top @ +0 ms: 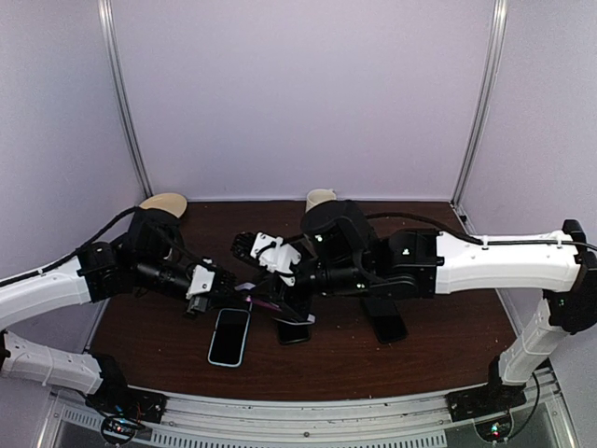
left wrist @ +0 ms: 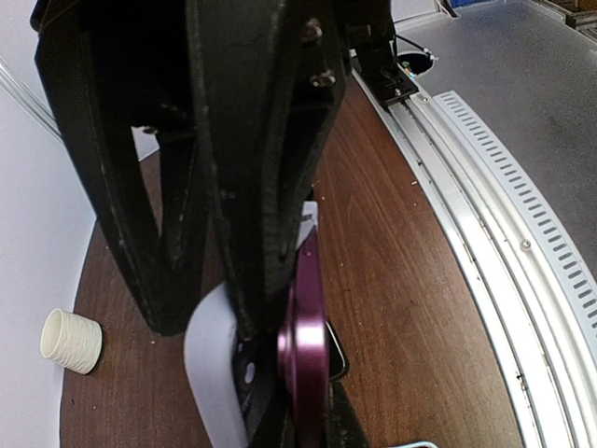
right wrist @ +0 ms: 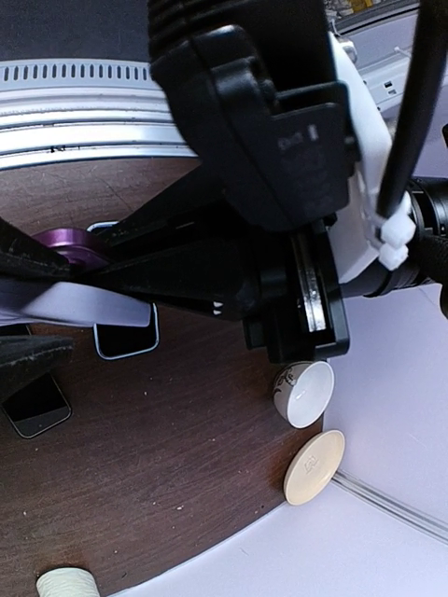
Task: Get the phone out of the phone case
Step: Remove the phone case from the phone.
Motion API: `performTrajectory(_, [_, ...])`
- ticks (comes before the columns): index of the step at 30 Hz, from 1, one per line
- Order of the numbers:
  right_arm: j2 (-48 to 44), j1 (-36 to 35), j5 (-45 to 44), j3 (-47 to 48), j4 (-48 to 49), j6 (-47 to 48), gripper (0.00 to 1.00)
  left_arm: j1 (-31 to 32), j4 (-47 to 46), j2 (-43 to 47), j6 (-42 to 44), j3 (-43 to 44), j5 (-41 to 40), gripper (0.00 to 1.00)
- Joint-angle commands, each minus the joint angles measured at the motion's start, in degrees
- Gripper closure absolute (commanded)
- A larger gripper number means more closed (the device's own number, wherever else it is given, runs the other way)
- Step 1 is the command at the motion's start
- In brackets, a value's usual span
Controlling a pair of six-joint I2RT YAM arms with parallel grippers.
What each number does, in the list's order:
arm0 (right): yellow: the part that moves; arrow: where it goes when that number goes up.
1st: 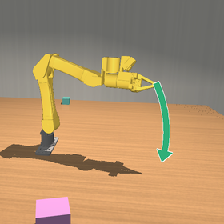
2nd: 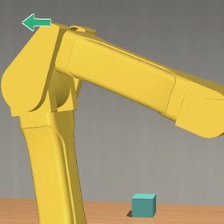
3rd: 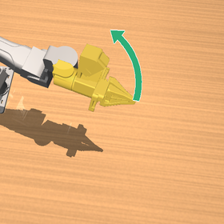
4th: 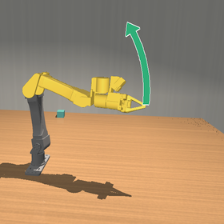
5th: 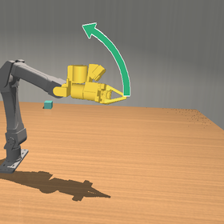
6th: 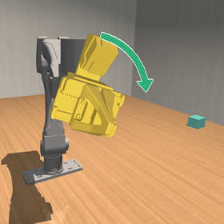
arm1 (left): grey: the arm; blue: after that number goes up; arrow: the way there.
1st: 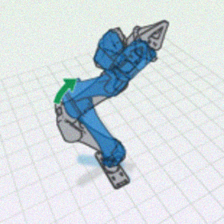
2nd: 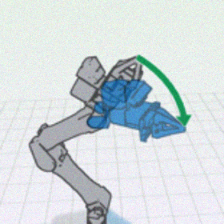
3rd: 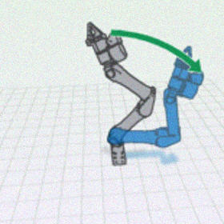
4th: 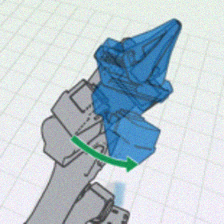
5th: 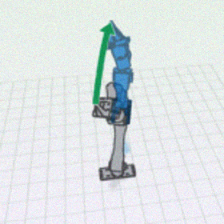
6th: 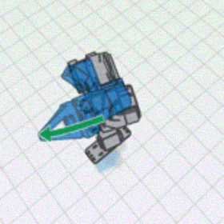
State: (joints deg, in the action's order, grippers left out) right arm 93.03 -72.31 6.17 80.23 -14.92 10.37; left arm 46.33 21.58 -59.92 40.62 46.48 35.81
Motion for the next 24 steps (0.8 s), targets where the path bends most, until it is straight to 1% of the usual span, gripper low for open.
performTrajectory(1, [3.0,-0.4,-1.0,1.2,-2.5,0.6,0.76,0.5,-9.6,2.5,1.0,1.2,5.2,1.00])
performTrajectory(11, [5.1,-0.4,-3.2,3.2,-3.2,0.2,0.76,0.6,-9.6,2.7,1.7,0.8,5.3,1.00])
performTrajectory(15, [4.7,-0.4,-3.1,2.9,-2.8,0.0,0.79,0.6,-9.6,2.8,1.7,0.8,5.0,1.00])
performTrajectory(24, [1.6,-0.4,0.2,0.7,-2.6,-1.1,0.77,0.5,-9.6,2.9,1.6,1.1,1.3,1.00])
